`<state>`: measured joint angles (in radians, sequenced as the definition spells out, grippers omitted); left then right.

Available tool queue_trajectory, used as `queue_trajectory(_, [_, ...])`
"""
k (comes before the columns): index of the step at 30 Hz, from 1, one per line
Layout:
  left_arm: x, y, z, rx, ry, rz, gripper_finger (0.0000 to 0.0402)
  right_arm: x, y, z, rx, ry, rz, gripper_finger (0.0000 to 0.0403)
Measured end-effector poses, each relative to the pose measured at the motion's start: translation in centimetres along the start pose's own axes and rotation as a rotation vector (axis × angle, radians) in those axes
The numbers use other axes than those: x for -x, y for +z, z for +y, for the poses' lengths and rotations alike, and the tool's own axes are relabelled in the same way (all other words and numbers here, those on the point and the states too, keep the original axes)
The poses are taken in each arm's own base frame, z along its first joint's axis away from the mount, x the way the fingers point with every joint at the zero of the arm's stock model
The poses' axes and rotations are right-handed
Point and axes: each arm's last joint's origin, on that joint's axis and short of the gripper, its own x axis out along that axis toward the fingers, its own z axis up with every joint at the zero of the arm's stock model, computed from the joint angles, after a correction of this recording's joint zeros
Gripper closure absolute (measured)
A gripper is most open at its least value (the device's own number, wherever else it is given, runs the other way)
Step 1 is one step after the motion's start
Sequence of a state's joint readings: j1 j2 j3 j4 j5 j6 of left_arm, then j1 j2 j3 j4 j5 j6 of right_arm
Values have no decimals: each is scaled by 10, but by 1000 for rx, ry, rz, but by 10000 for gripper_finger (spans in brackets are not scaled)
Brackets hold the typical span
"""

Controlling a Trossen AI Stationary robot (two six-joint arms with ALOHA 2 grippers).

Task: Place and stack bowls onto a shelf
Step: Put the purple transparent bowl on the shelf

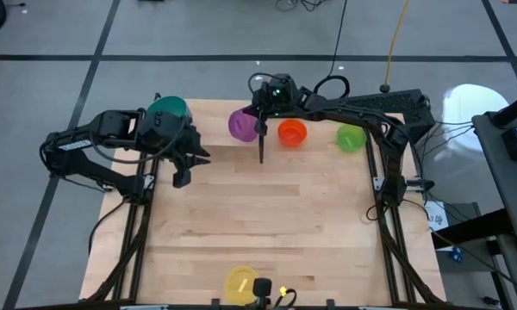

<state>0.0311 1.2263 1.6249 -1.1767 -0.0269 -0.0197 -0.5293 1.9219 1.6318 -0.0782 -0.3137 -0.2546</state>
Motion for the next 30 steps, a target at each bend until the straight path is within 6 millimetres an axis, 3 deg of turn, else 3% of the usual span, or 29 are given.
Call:
queue_trajectory(20, [0, 0, 0, -16, 1, 0, 314, -4, -10, -3, 66, -70, 50, 402])
queue_trajectory(30, [0, 0, 0, -16, 1, 0, 314, -4, -10, -3, 81, -71, 49, 356])
